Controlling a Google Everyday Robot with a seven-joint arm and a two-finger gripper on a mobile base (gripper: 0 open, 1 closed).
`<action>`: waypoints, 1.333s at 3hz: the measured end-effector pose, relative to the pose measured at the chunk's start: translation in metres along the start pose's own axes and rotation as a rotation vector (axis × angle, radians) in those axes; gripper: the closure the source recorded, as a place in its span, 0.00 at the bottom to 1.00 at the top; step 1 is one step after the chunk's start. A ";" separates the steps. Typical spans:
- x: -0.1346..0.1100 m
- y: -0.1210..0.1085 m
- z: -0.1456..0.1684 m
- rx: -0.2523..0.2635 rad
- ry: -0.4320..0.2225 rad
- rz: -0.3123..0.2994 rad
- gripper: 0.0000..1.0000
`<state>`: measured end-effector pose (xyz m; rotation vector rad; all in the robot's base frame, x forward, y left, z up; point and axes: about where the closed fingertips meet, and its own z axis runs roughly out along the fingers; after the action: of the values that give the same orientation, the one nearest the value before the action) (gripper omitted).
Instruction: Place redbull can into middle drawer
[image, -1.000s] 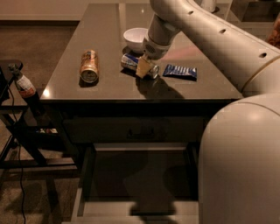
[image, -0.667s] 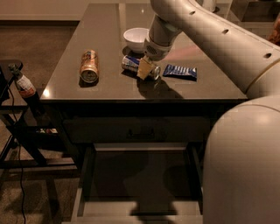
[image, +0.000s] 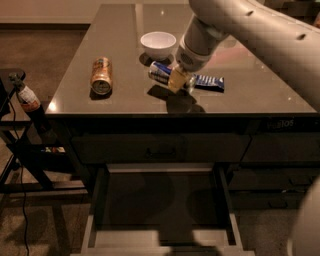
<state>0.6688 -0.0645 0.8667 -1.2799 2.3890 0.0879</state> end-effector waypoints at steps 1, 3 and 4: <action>0.065 0.039 -0.040 0.042 -0.001 0.012 1.00; 0.075 0.049 -0.051 0.049 0.018 0.011 1.00; 0.098 0.081 -0.059 0.023 0.053 0.045 1.00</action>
Offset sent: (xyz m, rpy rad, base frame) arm -0.1160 -0.0609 0.0099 -0.0109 -0.0555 -0.0415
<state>0.5363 -0.1098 0.8698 -1.2337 2.4570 0.0405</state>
